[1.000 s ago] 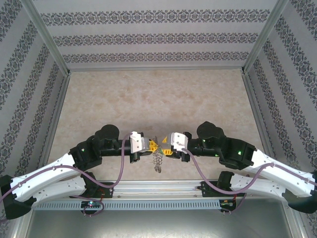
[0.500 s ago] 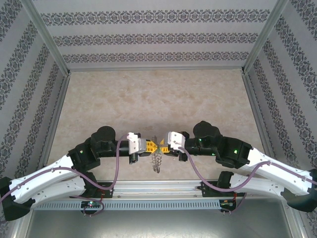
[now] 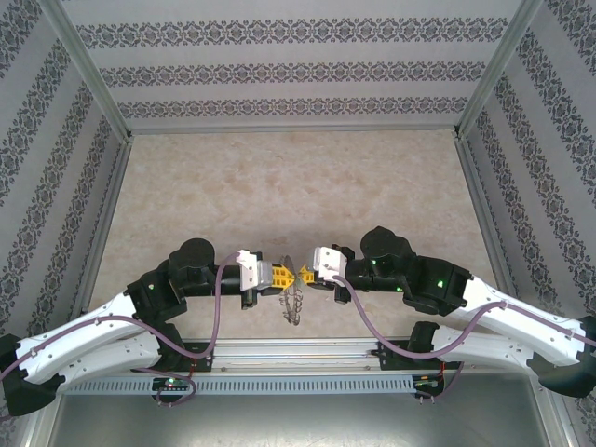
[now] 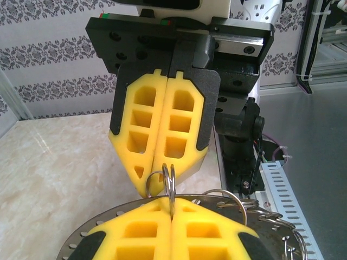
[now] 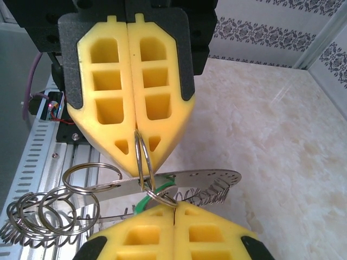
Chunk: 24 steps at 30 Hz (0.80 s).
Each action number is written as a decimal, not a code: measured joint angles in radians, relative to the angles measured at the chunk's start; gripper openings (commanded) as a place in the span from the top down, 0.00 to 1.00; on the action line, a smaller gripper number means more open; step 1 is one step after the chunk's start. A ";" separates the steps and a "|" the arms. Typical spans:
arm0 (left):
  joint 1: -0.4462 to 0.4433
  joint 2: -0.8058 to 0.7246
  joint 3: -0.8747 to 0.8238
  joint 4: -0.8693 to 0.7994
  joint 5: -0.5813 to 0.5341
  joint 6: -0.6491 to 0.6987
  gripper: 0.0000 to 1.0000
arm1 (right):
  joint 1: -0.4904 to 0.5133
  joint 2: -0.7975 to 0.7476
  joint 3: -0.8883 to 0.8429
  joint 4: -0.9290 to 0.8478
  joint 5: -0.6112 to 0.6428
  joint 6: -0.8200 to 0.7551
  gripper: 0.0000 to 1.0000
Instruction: Put the keys on the keyring
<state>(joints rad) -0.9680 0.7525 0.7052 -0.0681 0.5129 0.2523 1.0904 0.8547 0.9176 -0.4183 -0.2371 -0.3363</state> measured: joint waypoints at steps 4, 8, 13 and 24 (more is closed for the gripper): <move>0.000 0.000 -0.001 0.008 0.008 -0.005 1.00 | 0.000 0.004 0.000 -0.005 -0.005 -0.002 1.00; 0.000 0.001 -0.002 0.011 0.010 -0.007 1.00 | 0.000 0.021 0.000 -0.019 -0.015 -0.003 1.00; 0.000 0.003 -0.003 0.015 0.010 -0.007 1.00 | 0.000 0.019 -0.004 -0.023 -0.022 0.000 0.77; 0.000 -0.004 -0.003 0.015 0.016 -0.007 1.00 | 0.001 -0.146 -0.066 0.031 -0.074 0.001 0.67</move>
<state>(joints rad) -0.9680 0.7483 0.7025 -0.0532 0.5293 0.2455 1.0912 0.7090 0.8513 -0.3874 -0.3115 -0.3351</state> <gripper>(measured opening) 0.060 0.346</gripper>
